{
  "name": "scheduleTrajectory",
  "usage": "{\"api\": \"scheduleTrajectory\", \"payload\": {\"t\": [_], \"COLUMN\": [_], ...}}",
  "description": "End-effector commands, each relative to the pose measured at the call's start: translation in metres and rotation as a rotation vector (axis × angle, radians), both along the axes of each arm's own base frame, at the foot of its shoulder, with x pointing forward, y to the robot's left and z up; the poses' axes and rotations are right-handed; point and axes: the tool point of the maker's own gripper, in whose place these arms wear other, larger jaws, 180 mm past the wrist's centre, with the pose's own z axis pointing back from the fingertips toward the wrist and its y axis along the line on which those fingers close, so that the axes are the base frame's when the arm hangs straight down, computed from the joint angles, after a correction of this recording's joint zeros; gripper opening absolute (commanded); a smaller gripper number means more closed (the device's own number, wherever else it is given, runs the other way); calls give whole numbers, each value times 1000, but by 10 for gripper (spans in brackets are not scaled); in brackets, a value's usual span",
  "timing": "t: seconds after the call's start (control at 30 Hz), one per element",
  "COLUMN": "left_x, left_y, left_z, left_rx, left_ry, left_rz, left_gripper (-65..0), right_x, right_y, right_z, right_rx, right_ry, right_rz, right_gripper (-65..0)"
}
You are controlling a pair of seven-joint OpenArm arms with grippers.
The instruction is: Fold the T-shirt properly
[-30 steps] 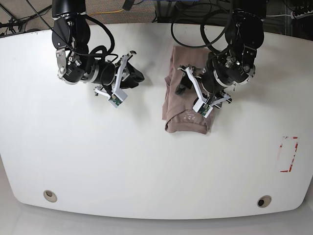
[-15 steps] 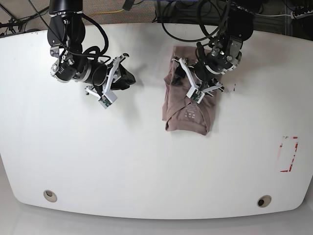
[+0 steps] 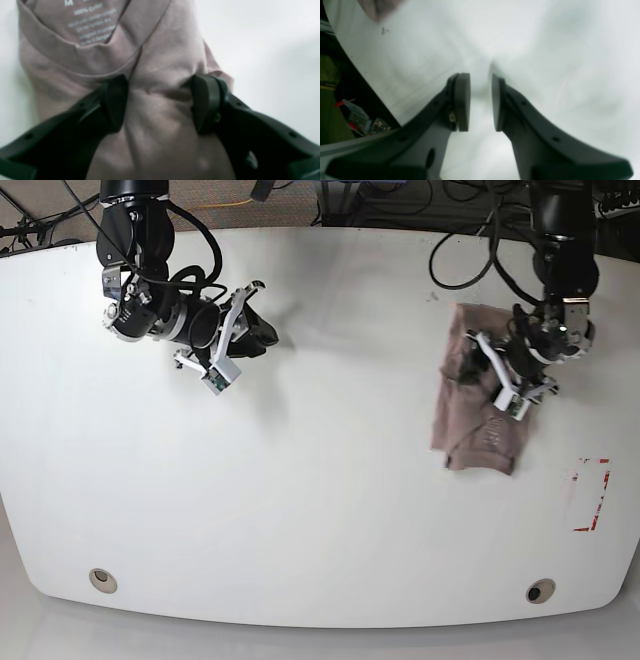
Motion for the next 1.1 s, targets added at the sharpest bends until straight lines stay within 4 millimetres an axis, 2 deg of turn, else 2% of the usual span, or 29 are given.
{"api": "scheduleTrajectory", "payload": {"t": [0.0,0.1,0.2,0.27,0.33,0.5,0.6,0.73,0.83,0.87,1.07], "left_x": [-23,-28,-38,-41,-39,-32,-29,-4,8,12,46], "left_y": [65,114,151,179,199,227,237,230,213,205,121], "left_z": [-19,-8,-2,9,22,49,62,94,115,119,131], "left_rx": [195,248,265,297,327,376,389,419,451,451,382], "left_ry": [160,184,209,212,200,162,136,36,-38,-64,-291], "left_rz": [50,72,110,157,183,218,244,222,172,155,58], "left_gripper": [-268,-268,-268,-268,-268,-268,-268,-269,-271,-271,-271], "right_x": [7,5,4,4,3,3,4,7,16,19,39], "right_y": [2,3,3,0,-2,-2,-2,-3,-19,-24,-55], "right_z": [15,18,18,17,16,15,16,18,17,16,16], "right_rx": [22,21,21,10,4,4,6,8,-39,-62,-197], "right_ry": [-54,-62,-59,-58,-55,-54,-59,-74,-114,-128,-286], "right_rz": [6,7,7,8,9,7,5,-4,-59,-75,-178], "right_gripper": [-512,-512,-512,-512,-512,-514,-514,-514,-514,-514,-514]}}
